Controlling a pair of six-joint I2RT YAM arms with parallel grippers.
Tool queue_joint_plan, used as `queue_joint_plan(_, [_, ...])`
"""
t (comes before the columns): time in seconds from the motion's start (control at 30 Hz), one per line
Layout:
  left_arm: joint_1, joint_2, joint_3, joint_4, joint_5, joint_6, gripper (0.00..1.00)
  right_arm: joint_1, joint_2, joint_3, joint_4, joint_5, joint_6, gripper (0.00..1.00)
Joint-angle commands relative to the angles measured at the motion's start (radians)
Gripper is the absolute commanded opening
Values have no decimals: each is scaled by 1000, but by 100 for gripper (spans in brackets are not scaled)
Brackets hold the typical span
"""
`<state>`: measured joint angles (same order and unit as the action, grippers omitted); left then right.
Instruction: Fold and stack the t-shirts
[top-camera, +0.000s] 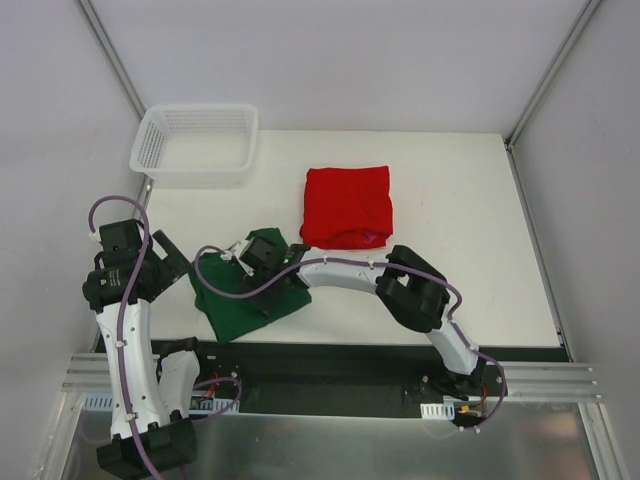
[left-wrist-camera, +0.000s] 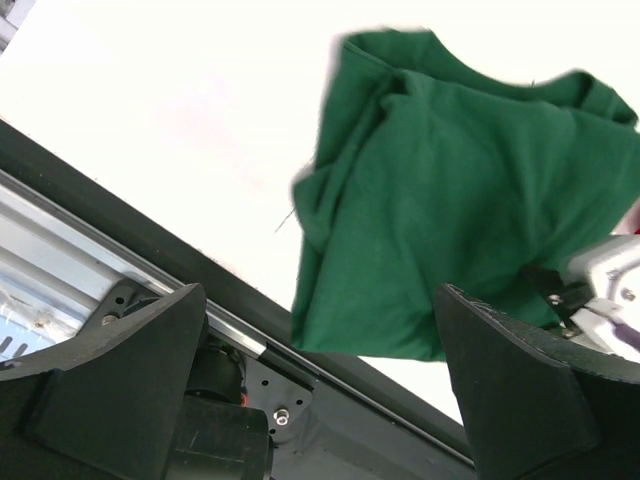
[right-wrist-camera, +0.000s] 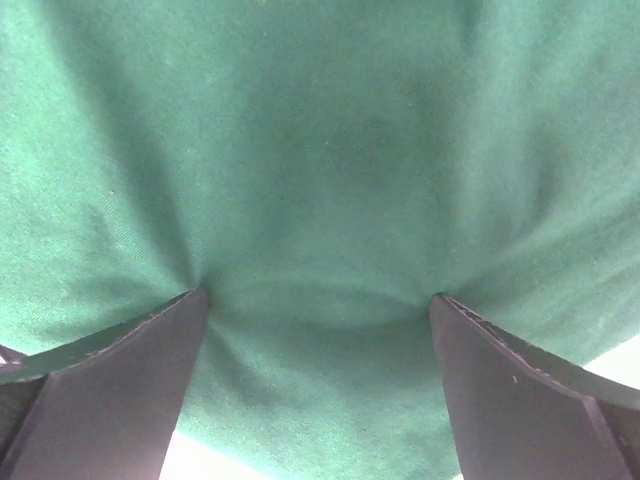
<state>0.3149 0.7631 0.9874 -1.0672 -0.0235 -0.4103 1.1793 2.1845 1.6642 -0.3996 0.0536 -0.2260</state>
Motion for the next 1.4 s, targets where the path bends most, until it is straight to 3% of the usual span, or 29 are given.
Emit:
queue_joint_plan(0.0, [0, 4, 16, 19, 22, 13, 99, -36, -78, -90, -168, 52, 132, 96])
queue_joint_plan(0.37, [-72, 116, -12, 81, 63, 27, 99, -102, -190, -250, -208, 103, 299, 96])
queue_joint_plan(0.53, [-250, 218, 28, 92, -25, -25, 99, -109, -232, -314, -217, 114, 344, 96])
queue_joint_plan(0.67, [-309, 274, 60, 101, -44, -54, 99, -101, -267, -363, -196, 62, 353, 96])
queue_joint_plan(1.03, [-312, 272, 71, 105, -62, -42, 99, 29, -210, -294, -263, 6, 364, 96])
queue_joint_plan(1.37, [-312, 281, 89, 105, -56, -33, 99, 49, -295, -399, -332, 2, 418, 96])
